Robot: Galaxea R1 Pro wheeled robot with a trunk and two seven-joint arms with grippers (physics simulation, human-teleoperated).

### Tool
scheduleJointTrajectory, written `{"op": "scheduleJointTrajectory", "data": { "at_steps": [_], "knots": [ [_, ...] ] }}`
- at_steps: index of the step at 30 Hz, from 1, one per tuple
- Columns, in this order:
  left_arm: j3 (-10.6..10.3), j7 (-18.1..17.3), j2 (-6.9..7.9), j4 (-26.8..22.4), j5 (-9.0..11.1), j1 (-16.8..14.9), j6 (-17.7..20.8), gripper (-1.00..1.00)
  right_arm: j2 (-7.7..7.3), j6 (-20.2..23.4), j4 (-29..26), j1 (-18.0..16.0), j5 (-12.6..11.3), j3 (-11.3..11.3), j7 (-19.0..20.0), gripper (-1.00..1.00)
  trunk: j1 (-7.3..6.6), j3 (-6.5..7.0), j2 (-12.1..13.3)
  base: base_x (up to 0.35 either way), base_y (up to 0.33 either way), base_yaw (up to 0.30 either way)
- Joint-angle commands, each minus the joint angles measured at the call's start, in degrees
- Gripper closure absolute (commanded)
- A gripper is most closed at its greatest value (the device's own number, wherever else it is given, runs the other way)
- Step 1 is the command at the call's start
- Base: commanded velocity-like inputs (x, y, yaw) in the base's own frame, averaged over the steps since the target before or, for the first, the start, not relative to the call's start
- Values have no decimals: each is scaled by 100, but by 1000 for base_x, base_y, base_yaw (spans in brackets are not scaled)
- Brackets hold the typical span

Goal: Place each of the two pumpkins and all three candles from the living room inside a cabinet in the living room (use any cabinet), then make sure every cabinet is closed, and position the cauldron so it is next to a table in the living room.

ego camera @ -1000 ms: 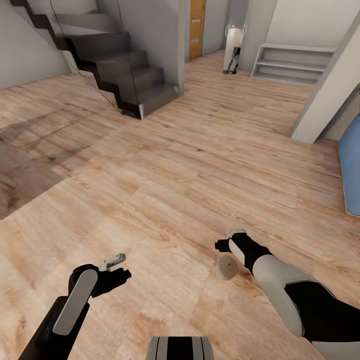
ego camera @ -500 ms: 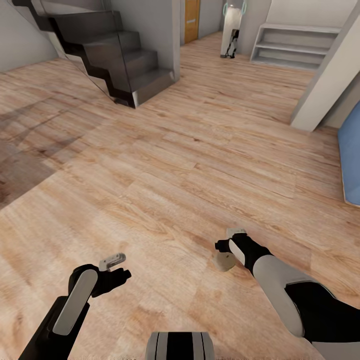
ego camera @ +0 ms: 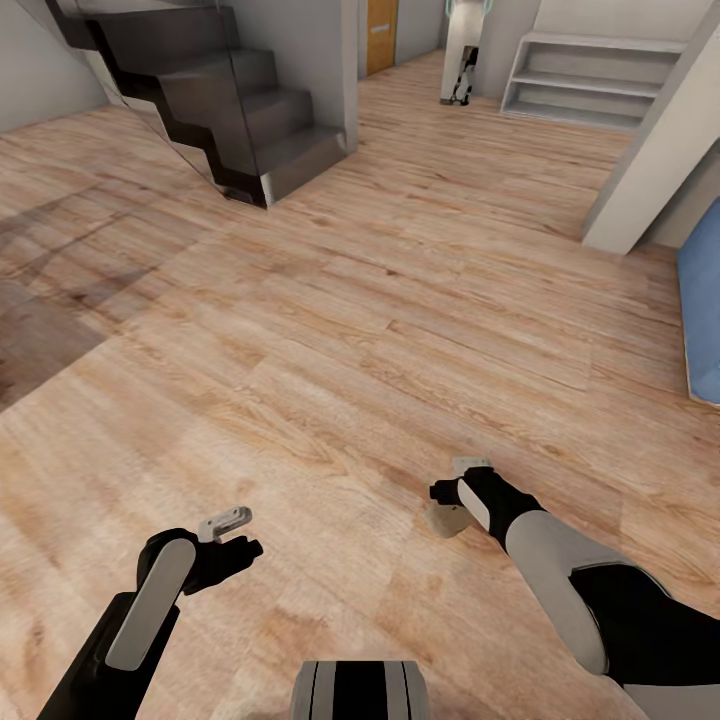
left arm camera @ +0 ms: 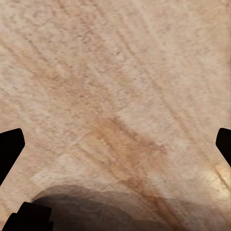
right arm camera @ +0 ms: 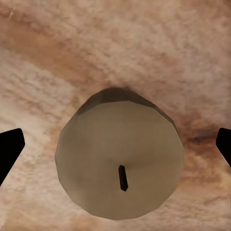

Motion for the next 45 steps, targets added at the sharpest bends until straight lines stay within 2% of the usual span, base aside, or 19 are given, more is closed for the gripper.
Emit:
{"op": "scheduleJointTrajectory", "data": {
  "at_steps": [1,18,27,28,45],
  "knots": [
    [-11,57,5,-5,53,-3,6,-100,-1,29,-10,0,-59,47,-38,-100,-1,-4,-2,0,0,-3],
    [-3,56,8,13,44,-3,4,-100,-20,43,-10,0,-62,44,-31,-100,43,-380,-24,0,0,0],
    [-10,58,9,53,52,-3,-3,-100,-35,54,-18,-4,-62,31,-30,-100,43,-380,-24,0,0,0],
    [-10,58,9,51,53,-3,-1,-100,-35,55,-19,-5,-62,30,-30,100,43,-380,-24,0,0,0],
    [-11,71,13,42,59,18,6,-100,-62,76,-19,-10,-71,21,-30,100,43,-380,-24,0,0,0]
  ]
}}
